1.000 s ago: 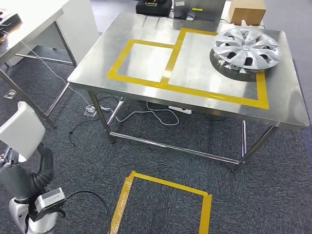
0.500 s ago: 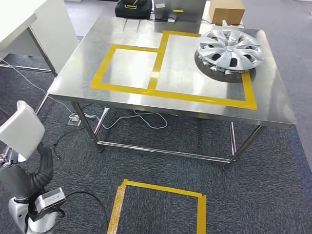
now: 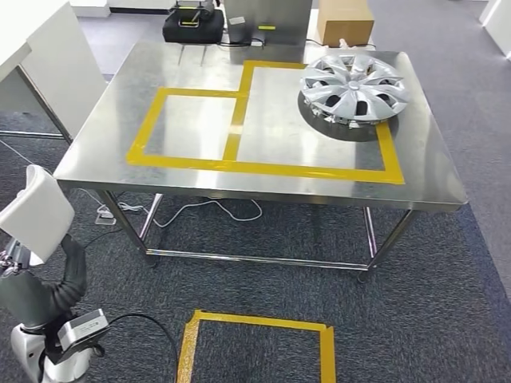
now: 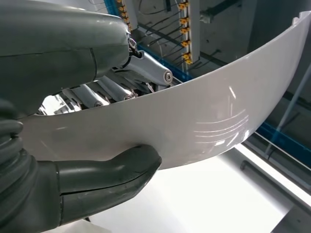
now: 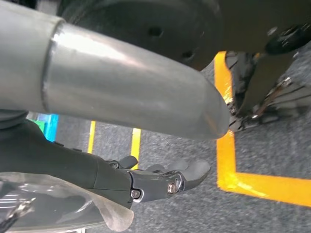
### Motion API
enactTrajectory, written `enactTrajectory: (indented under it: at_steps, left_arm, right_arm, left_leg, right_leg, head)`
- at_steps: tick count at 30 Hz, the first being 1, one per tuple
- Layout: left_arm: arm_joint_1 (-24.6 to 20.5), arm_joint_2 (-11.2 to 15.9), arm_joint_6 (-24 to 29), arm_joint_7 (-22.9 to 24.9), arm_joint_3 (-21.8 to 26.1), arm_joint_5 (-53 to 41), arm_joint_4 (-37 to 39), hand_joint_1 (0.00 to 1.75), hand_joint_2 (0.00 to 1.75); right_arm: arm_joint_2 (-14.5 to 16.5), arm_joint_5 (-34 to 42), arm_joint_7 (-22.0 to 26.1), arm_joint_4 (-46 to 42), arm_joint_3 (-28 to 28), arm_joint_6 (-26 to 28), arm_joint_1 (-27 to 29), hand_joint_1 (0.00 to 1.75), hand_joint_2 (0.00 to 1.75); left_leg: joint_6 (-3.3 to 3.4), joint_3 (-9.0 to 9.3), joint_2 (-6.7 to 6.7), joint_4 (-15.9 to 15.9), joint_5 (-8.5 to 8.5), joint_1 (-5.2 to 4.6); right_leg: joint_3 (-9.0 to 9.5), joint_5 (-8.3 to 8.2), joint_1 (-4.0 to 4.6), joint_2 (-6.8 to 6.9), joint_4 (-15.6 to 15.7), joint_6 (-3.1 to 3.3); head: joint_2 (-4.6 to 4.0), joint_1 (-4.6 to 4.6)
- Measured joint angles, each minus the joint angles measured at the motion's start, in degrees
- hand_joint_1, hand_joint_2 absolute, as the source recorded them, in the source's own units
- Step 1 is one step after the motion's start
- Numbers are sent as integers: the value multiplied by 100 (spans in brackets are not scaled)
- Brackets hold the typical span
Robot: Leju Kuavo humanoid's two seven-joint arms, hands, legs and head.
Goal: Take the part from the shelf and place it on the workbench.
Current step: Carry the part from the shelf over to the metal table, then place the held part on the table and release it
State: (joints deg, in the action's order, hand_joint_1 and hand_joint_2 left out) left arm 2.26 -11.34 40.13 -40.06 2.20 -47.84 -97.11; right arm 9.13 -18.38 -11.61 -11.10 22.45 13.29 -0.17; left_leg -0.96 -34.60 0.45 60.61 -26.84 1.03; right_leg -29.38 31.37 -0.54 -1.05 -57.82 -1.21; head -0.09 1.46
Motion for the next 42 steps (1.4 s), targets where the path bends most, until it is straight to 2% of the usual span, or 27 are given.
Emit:
enactTrajectory:
  at_steps: [3, 5, 6, 8, 9, 10, 11, 13, 14, 16, 19, 20, 21, 23, 24, 25, 26, 27, 29, 30, 32, 35, 37, 39, 40, 41, 42]
  left_arm:
    - [1, -1, 0, 1, 1, 17, 6, 175, 175]
    - [-6, -3, 1, 1, -1, 20, 5, 175, 175]
    - [-11, -4, 1, 0, -3, 15, 5, 175, 175]
    - [-16, -5, 0, 0, -3, 7, 6, 175, 175]
    - [-14, -5, -1, 0, -3, 4, 6, 175, 175]
    - [-13, -5, 0, 0, -3, 1, 7, 175, 175]
    - [-11, -5, 0, 0, -3, -3, 7, 175, 175]
    - [-14, -5, 0, 0, -4, -14, 6, 175, 175]
    - [-16, -4, 0, 0, -5, -17, 5, 175, 175]
    - [-19, -3, 0, 0, -6, -24, 5, 175, 175]
    - [-23, -2, -1, 1, -9, -33, 3, 175, 175]
    - [-27, -1, -1, 1, -9, -32, 2, 175, 175]
    - [-28, 1, -1, 1, -9, -32, 1, 175, 175]
    - [-21, 5, -1, 0, -8, -31, 1, 175, 175]
    - [-14, 7, -1, 0, -8, -32, 1, 175, 175]
    - [-9, 8, -1, 0, -8, -32, 2, 175, 175]
    - [-8, 9, -1, 0, -8, -32, 2, 175, 175]
    - [-8, 10, -1, 0, -8, -32, 1, 175, 175]
    - [-8, 12, -1, 0, -8, -32, 1, 175, 175]
    - [-12, 14, -1, 0, -9, -33, -1, 175, 175]
    - [-11, 17, -1, 1, -13, -48, -5, 175, 175]
    - [14, 18, 4, 1, -27, -65, -10, 175, 175]
    - [22, 17, 7, 0, -49, -67, -11, 175, 175]
    - [33, 17, 6, 0, -88, -66, -12, 175, 175]
    - [41, 17, 6, 0, -109, -66, -11, 175, 175]
    - [45, 17, 6, 0, -123, -66, -11, 175, 175]
    - [47, 17, 6, 0, -133, -66, -11, 175, 175]
  right_arm:
    - [-1, -15, -10, 0, 2, -7, -10, 0, 0]
    - [-1, -24, -26, 0, 4, -9, -8, 0, 0]
    - [-1, -28, -36, 0, 5, -9, -8, 0, 0]
    - [-1, -34, -51, 0, 5, -9, -7, 0, 0]
    - [-1, -38, -60, 0, 6, -12, 2, 0, 0]
    - [-1, -40, -65, 0, 6, -15, 12, 0, 0]
    - [-1, -43, -68, 0, 7, -18, 20, 0, 0]
    - [-1, -44, -61, 0, 8, -22, 25, 0, 0]
    - [-1, -43, -57, 0, 8, -25, 21, 0, 0]
    - [1, -43, -50, 0, 8, -43, 15, 0, 0]
    - [1, -50, -37, 0, 10, -75, 23, 0, 0]
    - [1, -55, -31, 0, 10, -80, 25, 0, 0]
    - [1, -61, -25, 0, 10, -84, 27, 0, 0]
    - [1, -70, -18, 0, 10, -86, 25, 0, 0]
    - [1, -73, -17, 0, 10, -88, 25, 0, 0]
    - [1, -74, -17, 0, 10, -89, 25, 0, 0]
    - [1, -76, -17, 0, 10, -89, 27, 0, 0]
    - [2, -77, -17, 0, 10, -90, 30, 0, 0]
    - [8, -81, -17, 2, 11, -93, 32, 0, 0]
    - [14, -84, -15, 4, 11, -97, 28, 0, 0]
    - [25, -92, -10, 9, 13, -119, 15, 0, 0]
    - [23, -114, -11, 9, 13, -147, 14, 0, 0]
    - [22, -134, -4, 9, 12, -159, 2, 0, 0]
    - [17, -156, 7, 9, 12, -167, -4, 0, 0]
    - [12, -168, 11, 9, 12, -167, 5, 0, 0]
    - [8, -177, 15, 9, 13, -168, 19, 0, 0]
    - [4, -183, 16, 9, 13, -169, 32, 0, 0]
  left_leg:
    - [103, 37, -21, -89, -68, -9]
    - [169, 73, -26, -109, -88, 4]
    - [199, 92, -22, -115, -103, 8]
    - [243, 116, -10, -114, -144, -4]
    - [254, 136, -8, -114, -169, -11]
    - [258, 167, -10, -114, -199, -15]
    - [256, 212, -15, -114, -231, -17]
    - [230, 317, -22, -115, -311, -19]
    - [202, 351, -25, -112, -355, -28]
    - [138, 382, -29, -121, -411, -44]
    - [44, 428, -28, -118, -461, -35]
    - [15, 385, -29, 11, -520, -33]
    - [-9, 269, -30, 263, -618, -31]
    - [-38, -185, -30, 1057, -865, -32]
    - [-42, -419, -30, 1388, -920, -33]
    - [-36, -583, -31, 1549, -867, -35]
    - [-16, -639, -32, 1482, -690, -41]
    - [20, -589, -33, 1194, -406, -53]
    - [132, -367, -37, 500, 57, -103]
    - [184, -263, -35, 234, 125, -134]
    - [259, -161, -33, 7, 30, -180]
    - [330, 98, -60, -254, -8, -145]
    - [345, 256, -65, -336, -53, -115]
    - [342, 347, -61, -343, -153, -107]
    - [337, 412, -61, -342, -214, -104]
    - [329, 493, -63, -342, -278, -98]
    - [315, 596, -64, -342, -354, -90]
  right_leg:
    - [3, 41, -4, 5, 33, -97]
    - [-88, 177, -12, 33, -195, -142]
    - [-238, 304, -15, 44, -480, -159]
    - [-723, 583, -13, 54, -1263, -171]
    - [-939, 632, -13, 55, -1556, -170]
    - [-1063, 561, -12, 55, -1653, -164]
    - [-1068, 372, -12, 57, -1519, -155]
    - [-809, -121, -9, 82, -789, -128]
    - [-655, -258, -2, 95, -463, -108]
    - [-501, -284, 20, 110, -188, -63]
    - [-435, -254, 18, 97, -137, 39]
    - [-389, -240, 6, 96, -114, 77]
    - [-333, -217, -6, 95, -95, 110]
    - [-228, -134, 0, 90, -85, 155]
    - [-173, -85, 5, 81, -85, 164]
    - [-110, -32, 11, 68, -85, 167]
    - [-38, 22, 18, 54, -84, 166]
    - [46, 81, 25, 41, -82, 161]
    - [154, 200, 32, 26, -68, 138]
    - [178, 247, 28, 27, -54, 111]
    - [259, 241, 16, 39, -19, 28]
    - [341, 204, 3, 60, -79, -77]
    - [23, 328, -9, 61, -546, -121]
    - [-498, 546, -23, 63, -1151, -149]
    - [-695, 608, -26, 65, -1287, -163]
    - [-812, 573, -29, 66, -1266, -176]
    - [-848, 393, -34, 71, -1064, -194]
  head:
    - [1, 42]
    - [1, 52]
    - [1, 60]
    - [1, 65]
    - [1, 65]
    - [1, 66]
    - [1, 66]
    - [1, 66]
    - [1, 65]
    - [1, 55]
    - [1, 45]
    - [1, 37]
    - [1, 28]
    - [1, 18]
    - [1, 19]
    - [1, 18]
    - [1, 17]
    - [1, 16]
    - [-1, 27]
    - [-1, 33]
    - [-1, 51]
    - [0, 69]
    - [0, 109]
    - [1, 126]
    - [1, 126]
    - [1, 127]
    - [1, 128]
